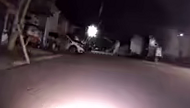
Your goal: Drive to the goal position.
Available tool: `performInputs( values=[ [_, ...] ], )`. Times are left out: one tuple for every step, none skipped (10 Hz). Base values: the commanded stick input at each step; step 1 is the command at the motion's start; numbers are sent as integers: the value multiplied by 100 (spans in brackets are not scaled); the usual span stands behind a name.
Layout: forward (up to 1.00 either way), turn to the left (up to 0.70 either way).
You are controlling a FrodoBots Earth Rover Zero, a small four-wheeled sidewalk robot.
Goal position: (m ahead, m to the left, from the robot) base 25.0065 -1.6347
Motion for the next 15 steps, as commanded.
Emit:
performInputs(
  values=[
    [85,0],
    [85,0],
    [85,0],
    [85,0],
    [85,0],
    [85,0],
    [85,0],
    [85,0],
    [85,0],
    [85,0],
    [85,0],
    [85,0],
    [85,0],
    [85,0],
    [85,0]
  ],
)
